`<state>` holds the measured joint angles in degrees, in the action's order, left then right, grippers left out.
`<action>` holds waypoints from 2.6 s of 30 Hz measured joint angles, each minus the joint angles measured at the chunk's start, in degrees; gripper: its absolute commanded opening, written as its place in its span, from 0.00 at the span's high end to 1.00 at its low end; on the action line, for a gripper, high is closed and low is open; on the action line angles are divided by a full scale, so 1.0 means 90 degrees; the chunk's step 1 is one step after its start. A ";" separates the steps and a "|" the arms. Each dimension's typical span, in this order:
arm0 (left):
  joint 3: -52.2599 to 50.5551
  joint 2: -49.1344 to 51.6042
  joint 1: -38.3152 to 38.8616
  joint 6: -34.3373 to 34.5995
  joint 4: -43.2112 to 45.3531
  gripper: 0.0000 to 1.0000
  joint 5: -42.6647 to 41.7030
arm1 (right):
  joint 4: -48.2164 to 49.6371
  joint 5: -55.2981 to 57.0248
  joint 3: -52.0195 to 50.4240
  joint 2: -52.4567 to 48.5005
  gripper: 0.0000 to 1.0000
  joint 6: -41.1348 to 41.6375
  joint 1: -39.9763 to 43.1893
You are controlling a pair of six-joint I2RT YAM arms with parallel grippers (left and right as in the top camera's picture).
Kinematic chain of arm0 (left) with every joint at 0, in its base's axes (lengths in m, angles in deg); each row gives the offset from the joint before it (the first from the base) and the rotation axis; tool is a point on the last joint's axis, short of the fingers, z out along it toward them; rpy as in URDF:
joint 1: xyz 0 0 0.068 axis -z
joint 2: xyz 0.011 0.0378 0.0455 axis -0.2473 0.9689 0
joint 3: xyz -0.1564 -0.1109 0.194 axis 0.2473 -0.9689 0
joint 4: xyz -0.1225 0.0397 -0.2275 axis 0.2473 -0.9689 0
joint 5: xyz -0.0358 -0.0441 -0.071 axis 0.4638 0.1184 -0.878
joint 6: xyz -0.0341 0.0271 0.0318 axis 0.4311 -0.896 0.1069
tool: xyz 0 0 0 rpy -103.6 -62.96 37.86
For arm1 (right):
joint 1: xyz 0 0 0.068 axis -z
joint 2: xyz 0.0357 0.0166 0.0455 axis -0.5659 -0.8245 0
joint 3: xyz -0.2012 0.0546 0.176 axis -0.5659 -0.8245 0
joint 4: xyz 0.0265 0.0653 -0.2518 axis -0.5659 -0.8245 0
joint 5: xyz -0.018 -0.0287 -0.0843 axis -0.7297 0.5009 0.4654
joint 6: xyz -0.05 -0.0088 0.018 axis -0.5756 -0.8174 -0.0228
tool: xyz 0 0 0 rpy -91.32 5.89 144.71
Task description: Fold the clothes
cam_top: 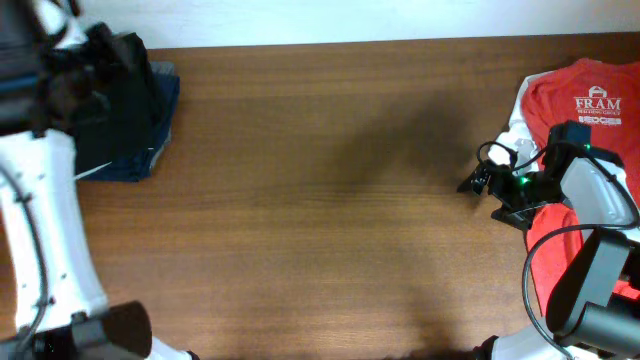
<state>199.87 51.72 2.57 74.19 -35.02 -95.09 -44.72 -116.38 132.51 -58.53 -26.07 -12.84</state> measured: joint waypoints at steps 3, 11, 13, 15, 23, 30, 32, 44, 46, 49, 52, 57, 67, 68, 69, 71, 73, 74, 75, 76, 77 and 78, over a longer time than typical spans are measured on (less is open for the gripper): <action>-0.0046 0.0301 0.0583 -0.0015 -0.0245 0.03 0.0272 | 0.0000 0.0000 0.0000 0.0000 0.02 -0.0005 0.0000; -0.0046 0.0610 0.0716 -0.0180 -0.0398 0.01 0.0413 | 0.0000 0.0000 0.0000 0.0000 0.02 -0.0007 0.0000; -0.0046 0.0610 0.0716 -0.0197 -0.0398 0.01 0.0413 | 0.0000 0.0002 0.0000 0.0000 0.02 -0.0002 0.0000; -0.0046 0.0610 0.0716 -0.0204 -0.0398 0.01 0.0413 | 0.0000 0.0002 0.0000 0.0000 0.02 -0.0002 0.0000; -0.0046 0.0610 0.0716 -0.0204 -0.0396 0.01 0.0415 | 0.0000 0.0002 0.0000 0.0000 0.02 -0.0002 0.0000; -0.0046 0.0610 0.0716 -0.0204 -0.0398 0.01 0.0415 | 0.0015 0.0012 -0.0015 0.0588 0.02 -0.0005 -0.0027; -0.0046 0.0610 0.0716 -0.0204 -0.0403 0.01 0.0415 | 0.0019 0.0046 -0.0019 0.1666 0.02 -0.0002 -0.0177; -0.0046 0.0610 0.0716 -0.0204 -0.0408 0.01 0.0437 | 0.0226 0.0865 -0.0041 0.7157 0.02 -0.0002 -0.2759; -0.0046 0.0610 0.0716 -0.0204 -0.0403 0.01 0.0437 | 0.0505 0.1370 -0.0039 0.8031 0.02 -0.0007 -0.2766; -0.0046 0.0610 0.0716 -0.0204 -0.0406 0.01 0.0437 | 0.0767 0.1974 -0.0061 0.8891 0.02 -0.0010 -0.2773; -0.0046 0.0610 0.0716 -0.0204 -0.0415 0.01 0.0437 | 0.0770 0.2436 -0.0061 0.9534 0.02 -0.0007 -0.2773; -0.0046 0.0610 0.0716 -0.0204 -0.0415 0.01 0.0442 | 0.1095 0.2693 -0.0755 1.0411 0.02 -0.0007 -0.2747; -0.0046 0.0610 0.0716 -0.0204 -0.0420 0.01 0.0437 | 0.6722 0.2637 -0.5508 1.1079 0.02 -0.0005 -0.2518; -0.0046 0.0610 0.0716 -0.0204 -0.0418 0.01 0.0440 | 0.6980 0.2637 -0.5860 1.1077 0.02 -0.0005 -0.2518; -0.0046 0.0610 0.0716 -0.0204 -0.0420 0.01 0.0440 | 0.7138 0.2637 -0.6096 1.1079 0.02 -0.0007 -0.2518; -0.0046 0.0610 0.0716 -0.0204 -0.0423 0.01 0.0442 | 0.7293 0.2637 -0.6470 1.1079 0.02 -0.0005 -0.2518; -0.0046 0.0610 0.0716 -0.0204 -0.0418 0.01 0.0442 | 0.7582 0.2640 -0.6834 1.1079 0.02 -0.0012 -0.2518; -0.0046 0.0610 0.0716 -0.0204 -0.0420 0.01 0.0440 | 0.7800 0.2640 -0.7021 1.1079 0.02 -0.0007 -0.2501; -0.0046 0.0610 0.0716 -0.0204 -0.0418 0.01 0.0440 | 0.7866 0.2640 -0.7186 1.1079 0.02 -0.0005 -0.2484; -0.0046 0.0610 0.0716 -0.0204 -0.0420 0.01 0.0440 | 0.8085 0.2640 -0.7281 1.1079 0.02 -0.0010 -0.2482; -0.0046 0.0610 0.0716 -0.0204 -0.0418 0.01 0.0442 | 0.8296 0.2642 -0.7359 1.1079 0.02 -0.0007 -0.2482; -0.0046 0.0610 0.0716 -0.0204 -0.0420 0.01 0.0440 | 0.8357 0.2640 -0.7378 1.1079 0.02 -0.0010 -0.2482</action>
<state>199.46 57.20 9.02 72.35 -38.80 -91.14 30.49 -92.62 66.11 41.19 -26.15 -35.18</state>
